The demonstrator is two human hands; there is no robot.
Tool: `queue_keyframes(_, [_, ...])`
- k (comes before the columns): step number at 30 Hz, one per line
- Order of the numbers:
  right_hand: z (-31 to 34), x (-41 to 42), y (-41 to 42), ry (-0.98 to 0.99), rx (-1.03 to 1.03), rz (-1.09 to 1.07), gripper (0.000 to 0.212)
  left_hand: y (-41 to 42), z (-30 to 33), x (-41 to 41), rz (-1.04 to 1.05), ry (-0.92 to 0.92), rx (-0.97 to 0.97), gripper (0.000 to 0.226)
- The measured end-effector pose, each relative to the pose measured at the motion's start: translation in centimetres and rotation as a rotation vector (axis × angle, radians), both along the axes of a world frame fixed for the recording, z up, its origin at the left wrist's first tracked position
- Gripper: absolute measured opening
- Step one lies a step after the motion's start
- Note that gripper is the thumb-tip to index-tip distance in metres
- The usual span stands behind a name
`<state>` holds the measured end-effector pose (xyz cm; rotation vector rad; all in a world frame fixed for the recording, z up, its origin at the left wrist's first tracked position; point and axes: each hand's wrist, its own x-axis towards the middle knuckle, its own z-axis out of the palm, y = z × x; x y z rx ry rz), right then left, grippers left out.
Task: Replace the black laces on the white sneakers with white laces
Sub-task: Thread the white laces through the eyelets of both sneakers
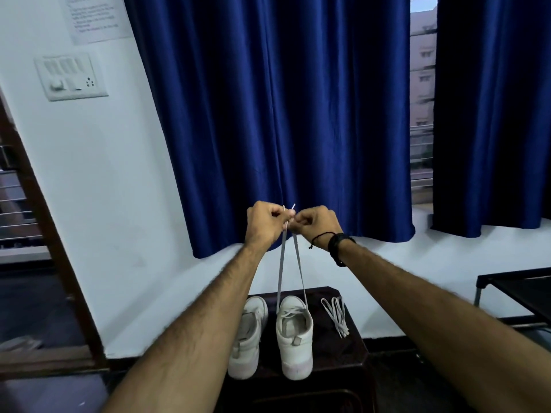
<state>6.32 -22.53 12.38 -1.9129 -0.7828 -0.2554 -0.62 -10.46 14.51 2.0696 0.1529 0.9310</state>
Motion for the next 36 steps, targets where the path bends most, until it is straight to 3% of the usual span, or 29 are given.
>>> queue_keyframes(5, [-3.5,0.5,1.0,0.163,-0.125,0.197,0.026,-0.3,-0.3,0.5,0.01,-0.016,-0.191,0.019])
queue_keyframes(9, [-6.5,-0.1,1.5,0.304,-0.062,0.323,0.032,-0.3,-0.5,0.8,0.038,-0.026,-0.272,0.017])
queue_keyframes(15, [-9.4,0.2,2.2,0.276,0.026,0.272,0.033,0.4,-1.0,1.3,0.066,-0.032,-0.34,0.019])
queue_keyframes(22, [-10.7,0.6,1.9,0.467,0.211,0.25,0.033,3.3,-3.4,1.7,0.221,-0.018,-0.453,0.019])
queue_keyframes(25, [-10.9,1.1,2.0,0.473,0.245,0.225,0.032,4.8,-5.6,1.7,0.32,0.049,-0.467,0.022])
queue_keyframes(28, [-11.1,1.8,2.1,0.445,0.177,0.157,0.026,6.4,-8.5,1.7,0.406,0.22,-0.523,0.007])
queue_keyframes(31, [-11.0,2.6,2.3,0.378,0.087,0.129,0.023,6.5,-11.4,0.7,0.425,0.486,-0.451,0.019])
queue_keyframes(33, [-10.3,2.6,2.3,0.34,0.022,0.135,0.02,5.2,-12.9,0.1,0.485,0.626,-0.221,0.033])
queue_keyframes(35, [-9.5,2.8,2.3,0.276,-0.067,0.141,0.02,4.4,-13.8,0.5,0.461,0.527,0.078,0.048])
queue_keyframes(36, [-9.2,2.9,2.3,0.249,-0.107,0.144,0.02,4.1,-13.8,1.1,0.343,0.413,0.116,0.05])
